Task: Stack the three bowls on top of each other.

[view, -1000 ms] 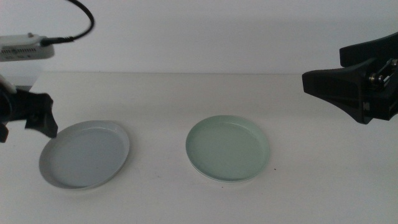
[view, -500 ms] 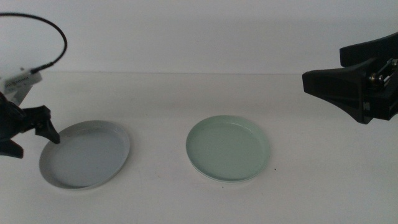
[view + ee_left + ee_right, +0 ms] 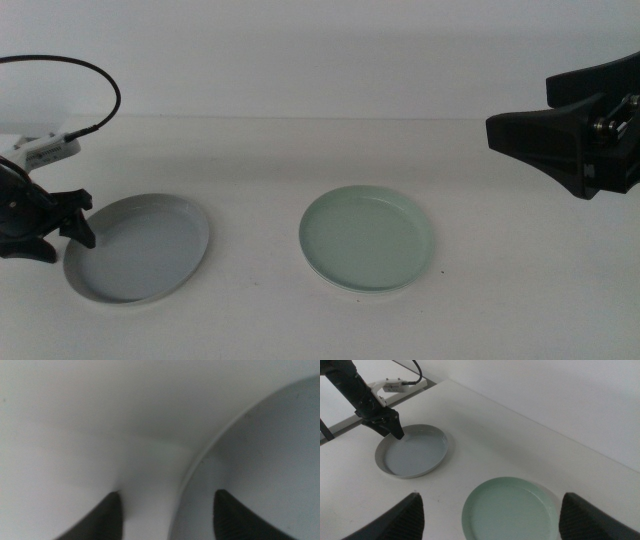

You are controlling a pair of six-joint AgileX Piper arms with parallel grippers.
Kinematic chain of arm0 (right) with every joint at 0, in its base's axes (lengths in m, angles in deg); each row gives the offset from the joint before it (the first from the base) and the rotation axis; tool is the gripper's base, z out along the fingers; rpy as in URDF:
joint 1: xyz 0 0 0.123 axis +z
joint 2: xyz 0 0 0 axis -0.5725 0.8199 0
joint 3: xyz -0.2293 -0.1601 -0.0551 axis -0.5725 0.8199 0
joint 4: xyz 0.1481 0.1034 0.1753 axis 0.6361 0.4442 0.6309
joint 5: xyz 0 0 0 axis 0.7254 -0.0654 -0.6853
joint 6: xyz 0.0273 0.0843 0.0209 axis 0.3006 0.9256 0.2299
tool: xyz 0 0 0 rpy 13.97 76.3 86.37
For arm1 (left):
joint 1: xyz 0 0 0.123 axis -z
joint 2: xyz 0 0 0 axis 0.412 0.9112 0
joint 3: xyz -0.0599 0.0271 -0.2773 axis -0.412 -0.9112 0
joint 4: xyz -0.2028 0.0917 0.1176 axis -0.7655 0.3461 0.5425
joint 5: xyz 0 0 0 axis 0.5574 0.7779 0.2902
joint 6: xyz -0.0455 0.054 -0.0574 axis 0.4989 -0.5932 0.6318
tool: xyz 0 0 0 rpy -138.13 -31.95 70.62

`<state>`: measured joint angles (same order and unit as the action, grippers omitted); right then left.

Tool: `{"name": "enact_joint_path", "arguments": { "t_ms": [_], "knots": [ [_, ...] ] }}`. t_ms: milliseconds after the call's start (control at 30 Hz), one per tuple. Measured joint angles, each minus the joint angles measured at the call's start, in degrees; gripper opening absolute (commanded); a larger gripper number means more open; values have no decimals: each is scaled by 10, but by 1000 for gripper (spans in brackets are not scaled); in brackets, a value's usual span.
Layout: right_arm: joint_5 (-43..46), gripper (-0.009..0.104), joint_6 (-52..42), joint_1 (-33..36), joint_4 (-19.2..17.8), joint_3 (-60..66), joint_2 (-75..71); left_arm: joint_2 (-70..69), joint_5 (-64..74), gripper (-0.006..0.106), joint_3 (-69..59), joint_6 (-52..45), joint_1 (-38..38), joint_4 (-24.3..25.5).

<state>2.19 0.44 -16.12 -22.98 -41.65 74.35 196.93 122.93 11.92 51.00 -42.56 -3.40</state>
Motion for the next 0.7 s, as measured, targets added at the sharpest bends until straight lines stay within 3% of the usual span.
{"name": "enact_joint_path", "arguments": {
  "t_ms": [67, 233, 533, 700],
  "knots": [
    [0, 93, 0, 0, 0, 0, 0, 3, 0, 47, 1, 0, 0, 0],
    [0, 93, 0, 0, 0, 0, 0, 7, -1, 0, 2, -1, 0, -6],
    [0, 93, 0, 0, 0, 0, 0, 4, 92, -2, 56, 30, 10, -4],
    [0, 93, 0, 0, 0, 0, 0, -8, 160, -2, 142, 66, 96, 13]
  ]
}}
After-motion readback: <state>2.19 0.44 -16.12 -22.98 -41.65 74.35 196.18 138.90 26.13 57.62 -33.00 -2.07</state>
